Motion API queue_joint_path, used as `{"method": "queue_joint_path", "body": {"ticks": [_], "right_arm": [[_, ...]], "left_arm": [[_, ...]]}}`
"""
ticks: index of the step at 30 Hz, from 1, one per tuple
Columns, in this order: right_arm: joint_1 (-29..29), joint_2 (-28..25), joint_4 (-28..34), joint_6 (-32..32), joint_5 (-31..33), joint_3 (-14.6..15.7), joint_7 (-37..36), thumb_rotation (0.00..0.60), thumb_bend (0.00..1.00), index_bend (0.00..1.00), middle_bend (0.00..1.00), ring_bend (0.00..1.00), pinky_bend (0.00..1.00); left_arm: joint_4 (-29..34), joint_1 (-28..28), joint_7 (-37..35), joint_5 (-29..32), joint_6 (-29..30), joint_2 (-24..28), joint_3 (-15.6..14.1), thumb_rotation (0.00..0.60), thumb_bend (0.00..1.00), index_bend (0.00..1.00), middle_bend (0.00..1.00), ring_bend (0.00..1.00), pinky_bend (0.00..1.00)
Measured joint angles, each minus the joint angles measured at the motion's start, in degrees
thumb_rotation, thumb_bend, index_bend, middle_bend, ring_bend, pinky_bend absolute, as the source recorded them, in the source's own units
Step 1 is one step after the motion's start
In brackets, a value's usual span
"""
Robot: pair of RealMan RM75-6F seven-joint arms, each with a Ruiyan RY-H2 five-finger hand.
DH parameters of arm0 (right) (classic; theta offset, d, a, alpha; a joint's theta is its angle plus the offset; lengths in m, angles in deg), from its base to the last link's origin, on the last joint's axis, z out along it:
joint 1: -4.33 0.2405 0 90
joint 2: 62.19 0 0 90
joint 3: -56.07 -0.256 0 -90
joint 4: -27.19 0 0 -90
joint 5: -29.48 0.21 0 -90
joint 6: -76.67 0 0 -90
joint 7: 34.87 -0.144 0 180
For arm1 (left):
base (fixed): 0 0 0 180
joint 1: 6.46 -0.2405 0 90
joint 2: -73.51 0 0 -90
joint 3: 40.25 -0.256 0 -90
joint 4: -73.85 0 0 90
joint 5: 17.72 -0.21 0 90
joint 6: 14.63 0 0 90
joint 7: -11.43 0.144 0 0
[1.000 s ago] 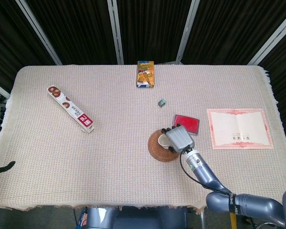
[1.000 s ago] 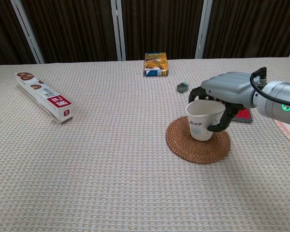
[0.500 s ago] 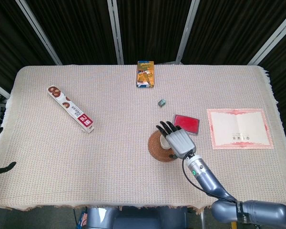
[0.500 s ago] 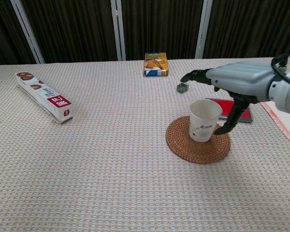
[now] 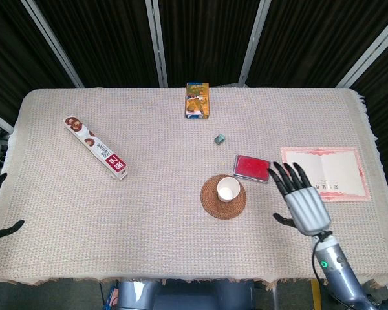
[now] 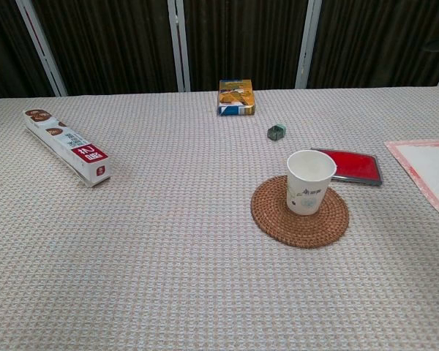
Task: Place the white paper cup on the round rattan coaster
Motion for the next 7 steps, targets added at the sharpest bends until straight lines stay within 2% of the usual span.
{"method": "queue_joint_path", "body": {"ticks": [4, 7], "right_arm": [[-4.91, -0.04, -6.26, 5.26, -2.28, 1.90, -1.93, 0.600, 0.00, 0.00, 0.00, 0.00, 0.00], [-6.58, 0.39, -8.68, 7.12, -3.04, 1.91, -1.07, 0.600, 0.00, 0.00, 0.00, 0.00, 0.00]], "left_arm": [[0.36, -0.06, -0.67, -1.46, 0.38, 0.09, -0.59, 0.600, 0.00, 0.00, 0.00, 0.00, 0.00], [0.57, -0.13, -0.92, -1.85, 0.66, 0.25, -0.69, 0.600, 0.00, 0.00, 0.00, 0.00, 0.00]]}}
